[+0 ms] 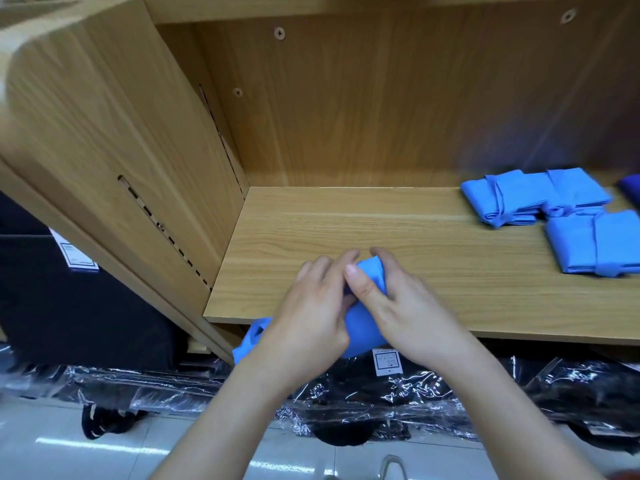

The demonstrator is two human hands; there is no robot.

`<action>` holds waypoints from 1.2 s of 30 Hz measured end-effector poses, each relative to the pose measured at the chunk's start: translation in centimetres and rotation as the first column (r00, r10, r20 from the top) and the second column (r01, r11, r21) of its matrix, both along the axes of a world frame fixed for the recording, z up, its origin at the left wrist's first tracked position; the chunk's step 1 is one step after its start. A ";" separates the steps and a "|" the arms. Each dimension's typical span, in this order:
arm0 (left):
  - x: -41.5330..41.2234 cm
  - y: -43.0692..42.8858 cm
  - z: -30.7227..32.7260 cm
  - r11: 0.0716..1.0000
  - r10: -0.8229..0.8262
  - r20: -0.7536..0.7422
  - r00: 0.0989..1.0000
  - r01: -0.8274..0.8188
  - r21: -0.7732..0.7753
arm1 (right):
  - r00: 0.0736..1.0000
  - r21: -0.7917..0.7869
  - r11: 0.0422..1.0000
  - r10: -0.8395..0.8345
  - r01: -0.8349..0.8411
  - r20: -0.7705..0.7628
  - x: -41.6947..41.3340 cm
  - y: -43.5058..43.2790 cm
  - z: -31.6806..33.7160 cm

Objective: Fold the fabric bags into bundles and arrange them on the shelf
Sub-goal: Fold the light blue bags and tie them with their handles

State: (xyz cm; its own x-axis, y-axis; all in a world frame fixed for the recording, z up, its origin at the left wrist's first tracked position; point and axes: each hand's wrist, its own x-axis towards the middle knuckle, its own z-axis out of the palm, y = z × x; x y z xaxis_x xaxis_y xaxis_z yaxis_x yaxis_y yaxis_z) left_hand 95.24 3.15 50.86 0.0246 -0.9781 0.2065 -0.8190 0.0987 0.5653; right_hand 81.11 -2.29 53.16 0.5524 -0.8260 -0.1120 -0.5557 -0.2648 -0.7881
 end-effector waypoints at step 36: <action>-1.6 0.4 1.7 0.972 0.164 -0.390 0.906 -0.216 -0.093 | 0.983 -0.269 0.959 0.126 -0.086 0.136 -1.5 -0.4 -1.5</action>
